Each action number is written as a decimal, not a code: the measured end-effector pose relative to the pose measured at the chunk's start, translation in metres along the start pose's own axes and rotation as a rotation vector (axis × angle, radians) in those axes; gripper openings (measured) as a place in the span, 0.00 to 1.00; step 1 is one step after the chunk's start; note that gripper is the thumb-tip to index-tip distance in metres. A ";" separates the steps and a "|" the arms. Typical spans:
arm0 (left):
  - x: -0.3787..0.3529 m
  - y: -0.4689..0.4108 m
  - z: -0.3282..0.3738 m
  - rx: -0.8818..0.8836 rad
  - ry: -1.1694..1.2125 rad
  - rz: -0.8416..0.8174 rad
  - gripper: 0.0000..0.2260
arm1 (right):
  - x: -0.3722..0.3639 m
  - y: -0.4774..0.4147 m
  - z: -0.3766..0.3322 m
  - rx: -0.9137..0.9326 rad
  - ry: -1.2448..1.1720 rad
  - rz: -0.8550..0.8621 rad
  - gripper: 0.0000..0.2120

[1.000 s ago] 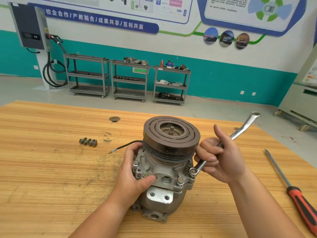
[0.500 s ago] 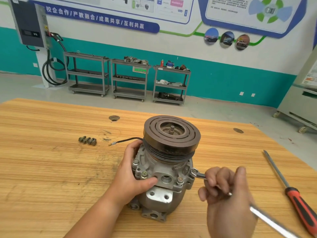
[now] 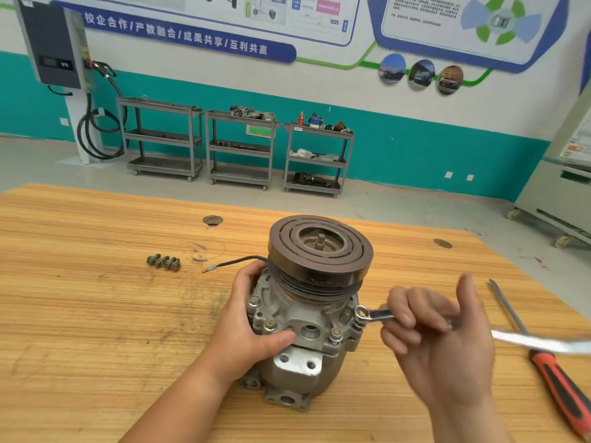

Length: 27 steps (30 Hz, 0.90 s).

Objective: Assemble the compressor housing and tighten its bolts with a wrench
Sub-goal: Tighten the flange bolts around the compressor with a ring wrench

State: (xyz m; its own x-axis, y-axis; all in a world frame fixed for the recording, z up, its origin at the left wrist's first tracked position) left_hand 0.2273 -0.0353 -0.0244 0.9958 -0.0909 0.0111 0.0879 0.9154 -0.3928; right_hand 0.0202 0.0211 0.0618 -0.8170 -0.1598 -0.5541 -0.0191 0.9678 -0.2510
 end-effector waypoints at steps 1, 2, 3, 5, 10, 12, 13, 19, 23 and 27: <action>0.000 0.000 0.000 0.000 0.011 0.001 0.39 | 0.004 -0.011 -0.004 -0.091 -0.014 -0.031 0.28; 0.000 0.000 0.001 0.001 0.020 0.002 0.40 | 0.008 -0.021 -0.005 -0.169 -0.007 -0.058 0.28; 0.000 0.000 0.001 0.000 0.028 0.004 0.40 | 0.011 -0.031 -0.006 -0.235 0.015 -0.088 0.28; -0.001 0.000 0.001 0.000 0.039 0.009 0.41 | 0.016 -0.047 -0.005 -0.360 0.040 -0.186 0.27; 0.000 -0.001 -0.001 -0.015 0.030 0.000 0.41 | 0.025 -0.072 -0.001 -0.570 0.009 -0.457 0.27; 0.001 -0.001 -0.002 -0.019 0.015 0.001 0.40 | 0.024 -0.071 0.001 -0.610 -0.026 -0.458 0.27; 0.000 -0.001 -0.002 -0.025 0.001 -0.001 0.39 | 0.024 -0.068 0.002 -0.607 -0.050 -0.425 0.27; -0.001 0.000 -0.001 -0.039 0.003 -0.002 0.37 | 0.014 -0.022 0.006 -0.222 -0.049 0.039 0.24; -0.001 0.000 0.000 -0.042 -0.004 0.001 0.36 | -0.005 0.019 0.025 0.176 0.098 0.329 0.24; -0.001 -0.001 -0.001 -0.051 0.021 0.012 0.37 | -0.028 0.043 0.050 0.368 0.566 0.366 0.13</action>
State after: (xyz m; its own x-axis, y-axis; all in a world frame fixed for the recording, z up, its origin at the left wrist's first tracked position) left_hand 0.2258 -0.0365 -0.0249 0.9960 -0.0887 -0.0130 0.0740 0.8955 -0.4389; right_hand 0.0711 0.0570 0.0268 -0.9065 0.3786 -0.1868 0.4219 0.7967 -0.4328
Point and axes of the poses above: each hand's wrist, its own y-axis away from the middle knuckle, its own x-axis out of the back of the hand, z = x × y, the point moved 1 cm from there along -y, towards the middle knuckle
